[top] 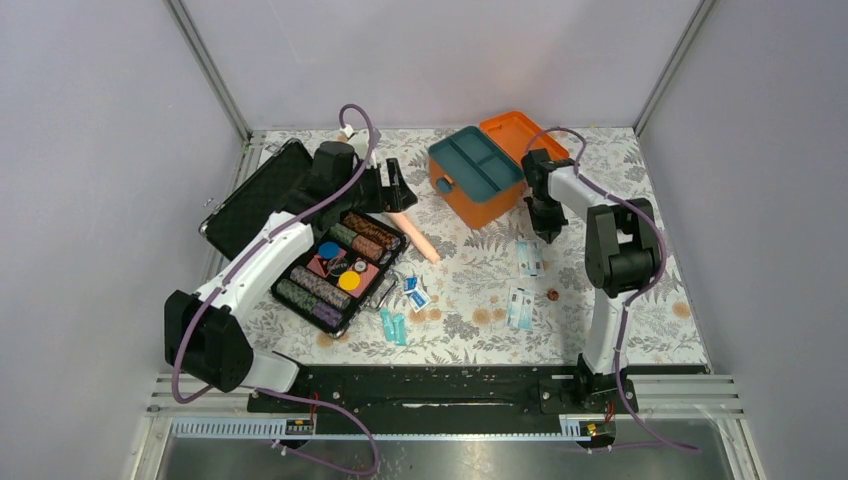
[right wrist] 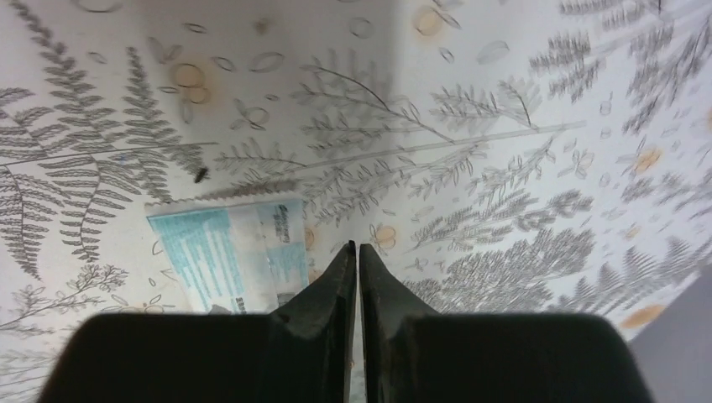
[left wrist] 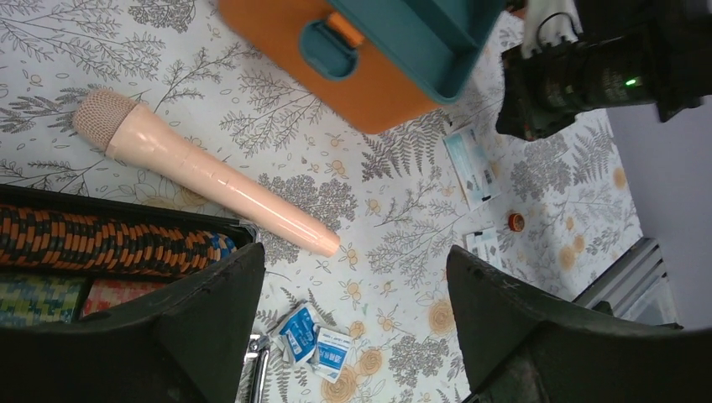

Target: Organize the medicine kit

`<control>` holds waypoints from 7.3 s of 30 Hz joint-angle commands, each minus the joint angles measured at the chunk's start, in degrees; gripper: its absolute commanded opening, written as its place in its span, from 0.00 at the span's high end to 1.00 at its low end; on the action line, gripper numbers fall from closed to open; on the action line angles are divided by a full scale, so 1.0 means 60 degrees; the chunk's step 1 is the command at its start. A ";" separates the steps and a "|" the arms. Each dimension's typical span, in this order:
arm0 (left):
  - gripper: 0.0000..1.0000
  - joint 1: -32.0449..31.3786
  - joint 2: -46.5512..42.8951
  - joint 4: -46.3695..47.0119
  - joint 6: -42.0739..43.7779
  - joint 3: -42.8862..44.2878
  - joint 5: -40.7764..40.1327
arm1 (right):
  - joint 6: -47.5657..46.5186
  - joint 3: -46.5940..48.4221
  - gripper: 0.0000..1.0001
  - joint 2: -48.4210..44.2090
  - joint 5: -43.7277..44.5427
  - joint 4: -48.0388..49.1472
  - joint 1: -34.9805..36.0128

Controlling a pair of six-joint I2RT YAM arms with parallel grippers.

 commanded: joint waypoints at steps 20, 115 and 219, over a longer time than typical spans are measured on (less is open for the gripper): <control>0.21 0.1187 -0.3143 0.0815 0.0108 -0.1531 -0.0264 | -0.2790 -0.1195 1.00 -0.0083 0.3096 0.0463 0.1800; 1.00 -0.5817 0.8464 0.3480 -0.2568 0.5617 -0.1406 | 0.4069 -0.6347 0.07 -0.9945 -0.5343 0.1831 -0.3134; 0.42 -0.2627 0.5161 0.3092 0.3178 0.1600 0.1755 | 0.8744 -0.6682 0.26 -0.2225 -0.5518 0.9374 0.1011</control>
